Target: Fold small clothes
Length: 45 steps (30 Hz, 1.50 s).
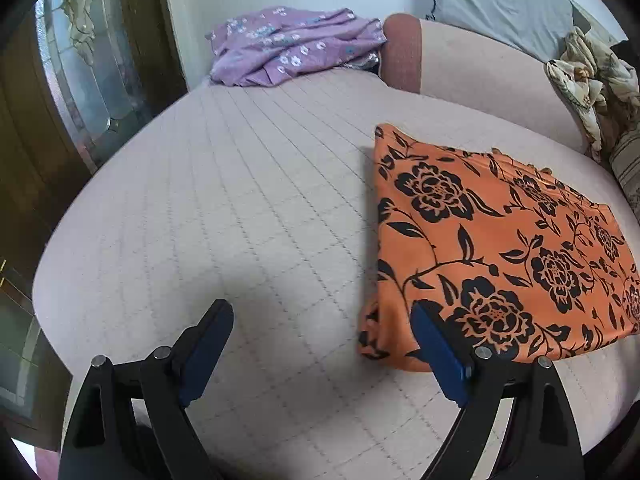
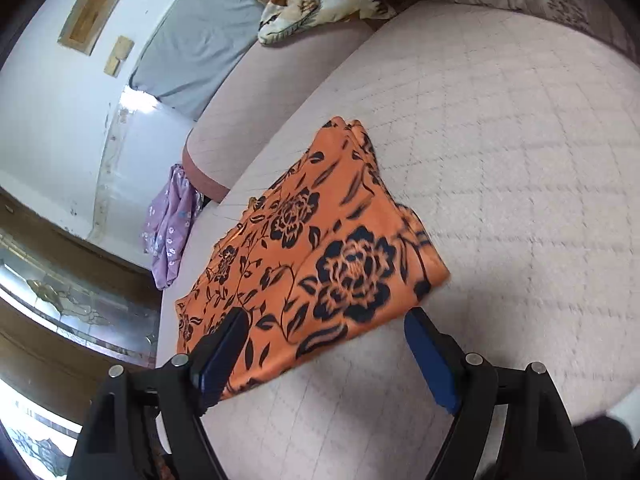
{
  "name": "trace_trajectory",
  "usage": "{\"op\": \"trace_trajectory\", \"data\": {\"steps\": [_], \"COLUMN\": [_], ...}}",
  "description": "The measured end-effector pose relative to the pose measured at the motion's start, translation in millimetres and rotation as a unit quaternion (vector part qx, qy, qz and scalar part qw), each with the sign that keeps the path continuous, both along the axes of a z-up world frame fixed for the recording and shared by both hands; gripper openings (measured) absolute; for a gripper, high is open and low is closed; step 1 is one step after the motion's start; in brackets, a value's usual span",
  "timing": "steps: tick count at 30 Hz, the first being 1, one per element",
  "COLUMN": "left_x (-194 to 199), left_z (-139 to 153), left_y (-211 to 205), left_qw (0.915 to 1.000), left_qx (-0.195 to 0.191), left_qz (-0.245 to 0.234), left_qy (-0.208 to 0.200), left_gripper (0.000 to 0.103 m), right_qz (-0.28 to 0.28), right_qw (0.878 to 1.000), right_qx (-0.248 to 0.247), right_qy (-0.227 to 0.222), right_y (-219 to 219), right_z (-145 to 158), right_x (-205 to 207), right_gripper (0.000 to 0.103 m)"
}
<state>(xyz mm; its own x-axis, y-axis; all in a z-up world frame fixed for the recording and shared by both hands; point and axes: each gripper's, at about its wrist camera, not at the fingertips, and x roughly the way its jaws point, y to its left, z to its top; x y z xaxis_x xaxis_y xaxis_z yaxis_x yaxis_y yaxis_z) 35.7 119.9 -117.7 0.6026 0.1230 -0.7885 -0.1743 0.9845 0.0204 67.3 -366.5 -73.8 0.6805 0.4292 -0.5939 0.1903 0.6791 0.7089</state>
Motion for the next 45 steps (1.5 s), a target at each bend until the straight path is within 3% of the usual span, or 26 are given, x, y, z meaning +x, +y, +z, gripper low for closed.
{"op": "trace_trajectory", "data": {"steps": [6,9,15,21,22,25,28,31,35,37,38,40,41,43,45], "left_x": [13,17,24,30,32,38,42,47,53,56,58,65,71,70,72], "left_z": [7,11,9,7,6,4,5,4,5,2,0,-15,-28,-27,-22], "left_y": [-18,-34,-56,-75,-79,-90,-98,-106,-118,-121,-122,-127,-129,-131,-130], "left_qw": [0.9996,0.9989,0.9977,0.9963,0.9959,0.995,0.9946,0.9942,0.9938,0.9936,0.9935,0.9924,0.9898,0.9904,0.9895], "left_qx": [-0.007,-0.007,-0.012,-0.016,-0.016,-0.013,-0.014,-0.014,-0.014,-0.023,-0.025,-0.019,-0.012,-0.001,-0.01], "left_qz": [-0.027,-0.047,-0.066,-0.085,-0.089,-0.099,-0.103,-0.106,-0.11,-0.11,-0.109,-0.111,-0.116,-0.122,-0.121], "left_qy": [-0.004,-0.007,-0.001,-0.001,0.0,0.007,0.007,0.011,0.011,0.017,0.021,0.05,0.081,0.065,0.078], "left_gripper": [0.091,0.091,0.091,0.091,0.091,0.091,0.091,0.091,0.091,0.091,0.091,0.092,0.093,0.096,0.096], "right_qz": [-0.013,-0.03,-0.08,-0.079,-0.078,-0.067,-0.063,-0.06,-0.054,-0.047,-0.041,-0.036,-0.037,-0.037,-0.033], "right_qw": [0.998,0.997,0.993,0.994,0.994,0.997,0.998,0.997,0.998,0.998,0.999,0.999,0.999,0.999,0.999], "right_qx": [0.038,0.061,0.059,0.061,0.06,0.044,0.026,0.036,0.034,0.025,0.017,-0.004,-0.008,-0.009,-0.009], "right_qy": [0.045,0.044,0.058,0.048,0.042,0.017,0.018,0.029,0.017,0.014,0.013,0.026,0.029,0.025,0.021], "right_y": [1,-2,-8,-13,-14,-10,-7,-7,-5,-3,-1,3,4,6,7], "right_z": [-21,-25,-24,-25,-24,-18,-17,-25,-24,-22,-21,-21,-21,-18,-13], "right_x": [-3,10,32,38,39,43,45,45,49,54,58,64,64,64,62], "right_gripper": [0.083,0.084,0.084,0.084,0.082,0.06,0.06,0.069,0.071,0.064,0.05,0.038,0.038,0.038,0.044]}}
